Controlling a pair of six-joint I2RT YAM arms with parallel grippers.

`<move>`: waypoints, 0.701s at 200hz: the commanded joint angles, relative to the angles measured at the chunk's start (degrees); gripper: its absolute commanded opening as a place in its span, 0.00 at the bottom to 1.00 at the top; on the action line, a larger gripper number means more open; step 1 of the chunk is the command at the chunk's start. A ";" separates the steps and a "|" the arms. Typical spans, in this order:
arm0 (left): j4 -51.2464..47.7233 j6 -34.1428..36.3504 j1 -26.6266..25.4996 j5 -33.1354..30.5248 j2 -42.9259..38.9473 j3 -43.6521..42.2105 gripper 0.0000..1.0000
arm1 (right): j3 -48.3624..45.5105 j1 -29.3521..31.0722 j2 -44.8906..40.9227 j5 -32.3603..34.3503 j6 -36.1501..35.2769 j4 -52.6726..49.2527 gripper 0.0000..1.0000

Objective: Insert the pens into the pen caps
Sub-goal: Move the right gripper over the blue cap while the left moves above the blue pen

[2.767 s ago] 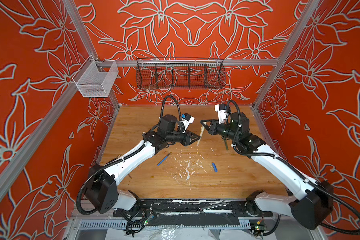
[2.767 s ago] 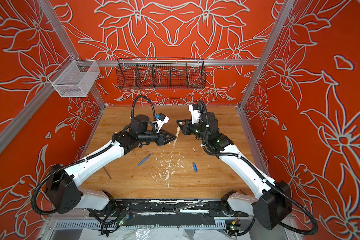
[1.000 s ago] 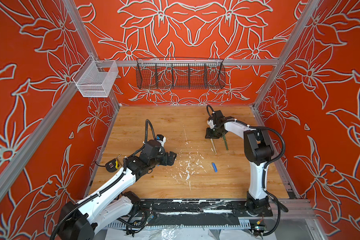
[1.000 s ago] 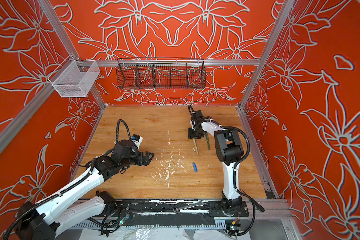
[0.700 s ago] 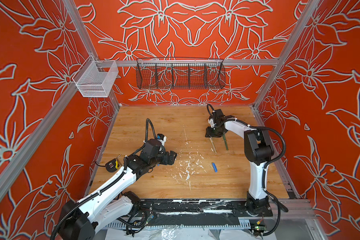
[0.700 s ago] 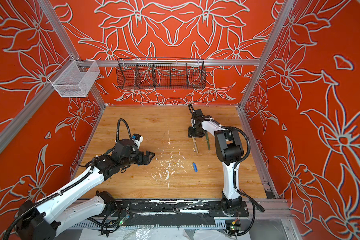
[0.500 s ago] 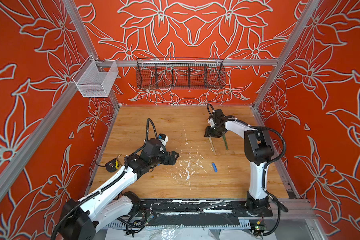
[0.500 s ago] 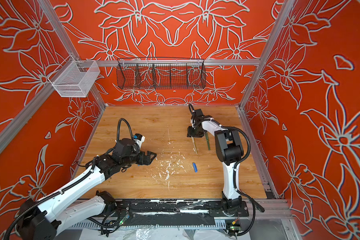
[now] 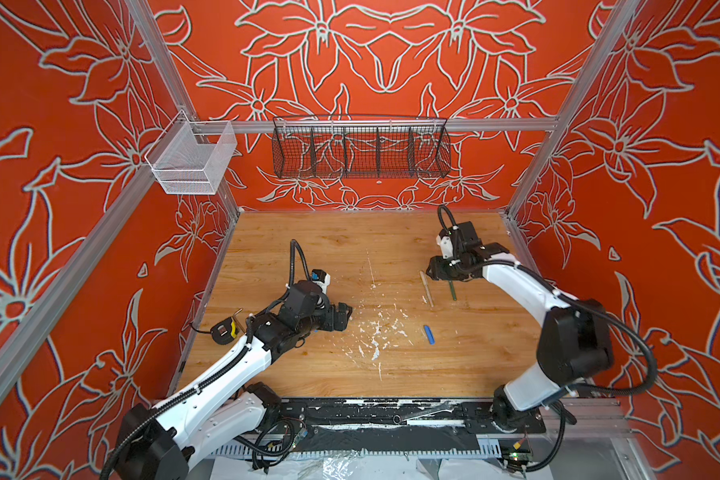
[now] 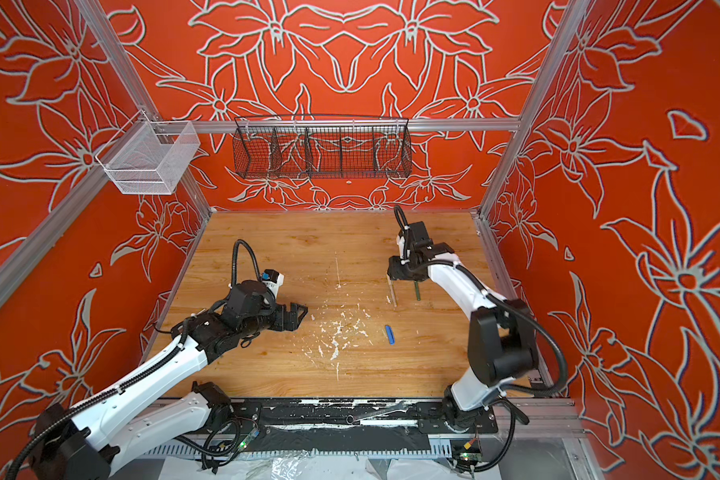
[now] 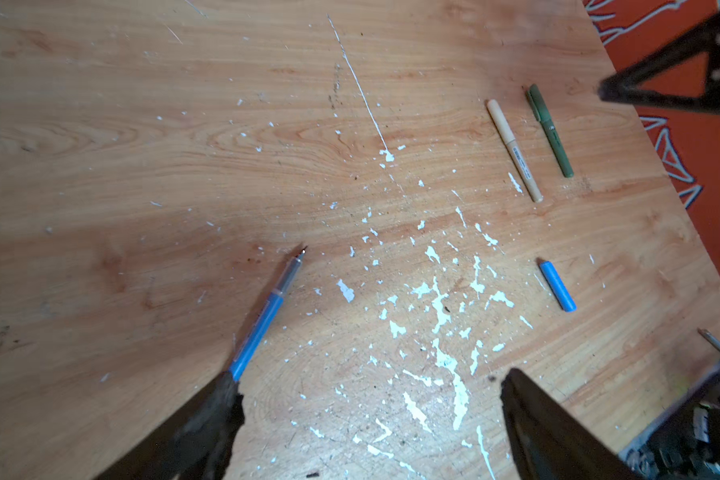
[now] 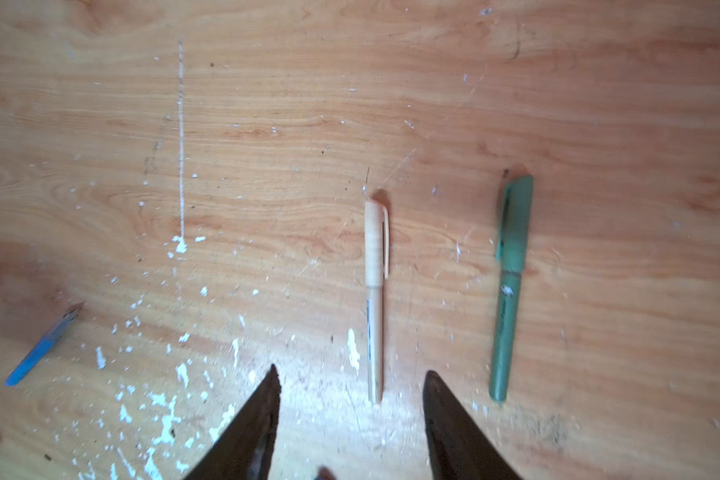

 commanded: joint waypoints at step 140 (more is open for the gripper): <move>-3.89 -4.52 0.29 -7.40 -6.58 -3.30 0.97 | -7.56 23.17 -0.93 17.53 8.00 -15.27 0.36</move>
